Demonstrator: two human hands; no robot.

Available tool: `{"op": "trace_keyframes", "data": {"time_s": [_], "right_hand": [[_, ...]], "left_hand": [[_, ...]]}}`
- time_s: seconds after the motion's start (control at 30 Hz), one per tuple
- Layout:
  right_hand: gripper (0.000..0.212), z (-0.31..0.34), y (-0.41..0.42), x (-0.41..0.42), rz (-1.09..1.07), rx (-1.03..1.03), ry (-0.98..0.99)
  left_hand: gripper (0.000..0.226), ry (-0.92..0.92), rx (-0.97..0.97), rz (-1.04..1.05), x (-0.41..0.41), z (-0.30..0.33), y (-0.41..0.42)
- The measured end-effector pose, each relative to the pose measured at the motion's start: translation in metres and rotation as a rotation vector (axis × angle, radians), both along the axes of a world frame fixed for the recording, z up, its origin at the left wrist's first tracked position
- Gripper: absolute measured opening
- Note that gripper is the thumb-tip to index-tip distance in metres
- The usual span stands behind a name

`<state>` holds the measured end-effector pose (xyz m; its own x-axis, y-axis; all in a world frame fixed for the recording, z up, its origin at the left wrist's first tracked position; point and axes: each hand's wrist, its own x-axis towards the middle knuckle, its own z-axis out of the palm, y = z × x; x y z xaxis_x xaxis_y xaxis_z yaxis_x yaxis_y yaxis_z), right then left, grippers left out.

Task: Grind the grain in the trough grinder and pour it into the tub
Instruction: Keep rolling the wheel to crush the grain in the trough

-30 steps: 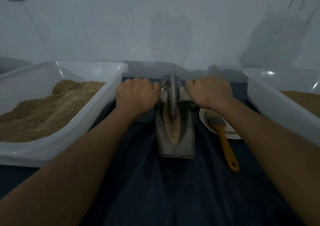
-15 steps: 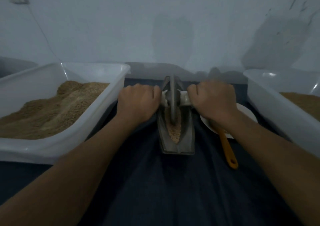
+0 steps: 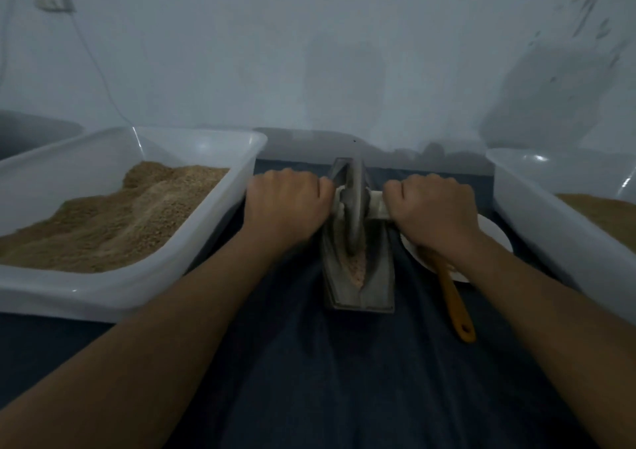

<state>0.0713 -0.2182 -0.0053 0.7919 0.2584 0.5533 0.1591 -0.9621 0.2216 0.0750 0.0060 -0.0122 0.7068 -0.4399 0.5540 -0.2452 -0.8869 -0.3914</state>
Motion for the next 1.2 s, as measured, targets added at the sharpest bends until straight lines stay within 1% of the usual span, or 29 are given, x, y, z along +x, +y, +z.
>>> {"op": "trace_keyframes", "data": {"time_s": [0.03, 0.07, 0.1, 0.13, 0.17, 0.23, 0.3, 0.33, 0.4, 0.47, 0.5, 0.53, 0.57, 0.6, 0.63, 0.67, 0.73, 0.77, 0.83, 0.9, 0.93, 0.97, 1.03, 1.07, 1.1, 1.13, 1.2], "right_hand": [[0.029, 0.003, -0.001, 0.013, -0.012, -0.005, 0.066], [0.028, 0.007, -0.003, 0.025, -0.031, 0.015, 0.149], [0.030, 0.011, -0.003, 0.035, -0.052, 0.039, 0.235], [0.033, 0.015, -0.003, 0.044, -0.064, 0.060, 0.307], [0.034, 0.017, -0.004, 0.052, -0.058, 0.045, 0.347], [0.033, 0.021, -0.001, 0.061, -0.058, -0.030, 0.367], [0.035, 0.024, 0.003, 0.062, -0.053, -0.053, 0.331], [0.033, 0.024, 0.005, 0.058, -0.059, -0.058, 0.304], [0.024, 0.019, 0.006, 0.041, -0.067, -0.068, 0.186], [0.019, 0.010, 0.006, 0.015, -0.001, -0.067, 0.026], [0.020, 0.007, 0.007, 0.000, 0.027, -0.040, -0.011], [0.026, 0.004, 0.008, -0.013, 0.040, 0.005, -0.036], [0.038, 0.003, 0.010, -0.025, 0.050, 0.037, -0.056], [0.048, 0.002, 0.011, -0.035, 0.060, 0.031, -0.090], [0.052, 0.001, 0.012, -0.044, 0.070, 0.023, -0.138], [0.051, 0.001, 0.012, -0.049, 0.068, 0.020, -0.191], [0.046, -0.001, 0.009, -0.052, 0.095, 0.077, -0.288], [0.046, -0.003, 0.008, -0.053, 0.108, 0.089, -0.296], [0.048, -0.003, 0.007, -0.050, 0.107, 0.078, -0.241], [0.059, 0.001, 0.009, -0.041, 0.064, -0.019, -0.138], [0.061, 0.002, 0.009, -0.030, 0.048, -0.052, -0.111], [0.054, 0.004, 0.006, -0.016, 0.040, -0.054, -0.095], [0.029, 0.010, -0.003, 0.018, 0.009, -0.080, 0.090], [0.024, 0.014, -0.004, 0.034, 0.036, -0.096, 0.187], [0.024, 0.020, -0.004, 0.047, 0.039, -0.116, 0.296], [0.022, 0.026, -0.002, 0.059, 0.053, -0.089, 0.397], [0.013, 0.037, 0.001, 0.076, 0.071, 0.016, 0.548]], "left_hand": [[0.025, 0.002, 0.017, 0.001, 0.011, 0.003, -0.002], [0.033, 0.001, 0.028, 0.002, 0.023, 0.006, -0.004], [0.041, 0.012, 0.034, 0.009, 0.032, 0.009, -0.005], [0.043, 0.036, 0.024, 0.021, 0.041, 0.010, -0.005], [0.040, 0.068, 0.001, 0.032, 0.047, 0.011, -0.005], [0.031, 0.123, -0.073, 0.049, 0.056, 0.010, -0.003], [0.029, 0.177, -0.166, 0.061, 0.055, 0.008, 0.000], [0.026, 0.171, -0.187, 0.060, 0.052, 0.006, 0.001], [0.020, 0.092, -0.123, 0.044, 0.038, 0.003, 0.001], [0.019, 0.043, -0.033, 0.026, 0.017, 0.001, 0.001], [0.018, 0.034, -0.017, 0.014, 0.006, 0.001, 0.003], [0.016, 0.030, -0.021, 0.001, -0.004, 0.000, 0.005], [0.016, 0.029, -0.044, -0.018, -0.014, 0.000, 0.007], [0.017, 0.034, -0.080, -0.033, -0.025, -0.002, 0.009], [0.019, 0.036, -0.121, -0.036, -0.036, -0.003, 0.011], [0.024, 0.031, -0.162, -0.030, -0.046, -0.004, 0.012], [0.032, 0.007, -0.212, -0.005, -0.057, -0.006, 0.012], [0.034, -0.004, -0.223, 0.002, -0.059, -0.006, 0.012], [0.030, -0.016, -0.202, -0.019, -0.054, -0.005, 0.012], [0.020, -0.031, -0.080, -0.033, -0.040, -0.006, 0.011], [0.015, -0.026, -0.008, -0.019, -0.029, -0.005, 0.011], [0.014, -0.006, 0.042, 0.004, -0.017, -0.003, 0.010], [0.014, 0.044, 0.074, 0.032, 0.010, 0.006, 0.006], [0.016, 0.071, 0.062, 0.036, 0.026, 0.010, 0.003], [0.019, 0.116, 0.042, 0.048, 0.040, 0.016, -0.001], [0.024, 0.184, 0.012, 0.067, 0.055, 0.022, -0.004], [0.027, 0.402, -0.090, 0.108, 0.078, 0.036, -0.009]]}}
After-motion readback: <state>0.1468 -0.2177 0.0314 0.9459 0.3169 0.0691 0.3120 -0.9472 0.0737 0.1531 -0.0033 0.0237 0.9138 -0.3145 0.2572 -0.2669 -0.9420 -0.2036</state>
